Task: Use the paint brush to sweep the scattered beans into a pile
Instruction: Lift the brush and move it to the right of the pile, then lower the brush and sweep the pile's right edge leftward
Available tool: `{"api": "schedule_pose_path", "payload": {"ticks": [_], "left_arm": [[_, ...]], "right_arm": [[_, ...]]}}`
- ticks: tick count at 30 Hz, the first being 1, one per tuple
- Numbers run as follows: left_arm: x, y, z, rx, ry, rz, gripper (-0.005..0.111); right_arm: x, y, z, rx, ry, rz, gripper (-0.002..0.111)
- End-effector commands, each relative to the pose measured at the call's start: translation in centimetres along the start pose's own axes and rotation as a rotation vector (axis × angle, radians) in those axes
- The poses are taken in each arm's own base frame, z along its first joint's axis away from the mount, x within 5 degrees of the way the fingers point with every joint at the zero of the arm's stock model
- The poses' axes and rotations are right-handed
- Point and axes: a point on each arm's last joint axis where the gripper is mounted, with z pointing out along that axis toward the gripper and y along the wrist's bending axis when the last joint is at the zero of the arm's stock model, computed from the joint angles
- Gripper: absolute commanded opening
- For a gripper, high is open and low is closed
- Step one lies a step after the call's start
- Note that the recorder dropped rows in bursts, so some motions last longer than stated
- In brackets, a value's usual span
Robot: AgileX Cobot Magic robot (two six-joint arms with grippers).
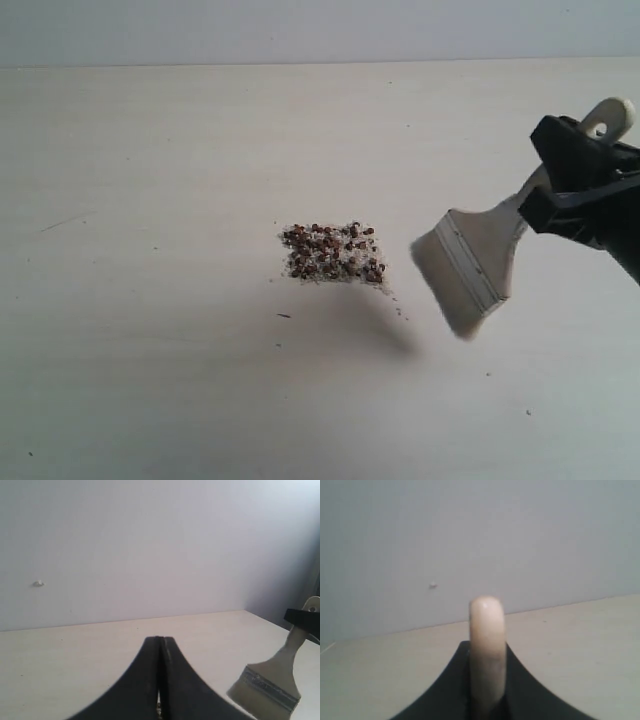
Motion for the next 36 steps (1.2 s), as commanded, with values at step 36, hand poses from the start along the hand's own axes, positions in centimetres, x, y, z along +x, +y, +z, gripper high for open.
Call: {"api": "schedule_pose_path", "payload": {"ticks": [36], "left_arm": [[0.1, 0.0, -0.1, 0.0, -0.01, -0.014, 0.0]], "right_arm": [[-3.3, 8.7, 16.8, -0.281, 1.061, -0.386, 0.0]]}}
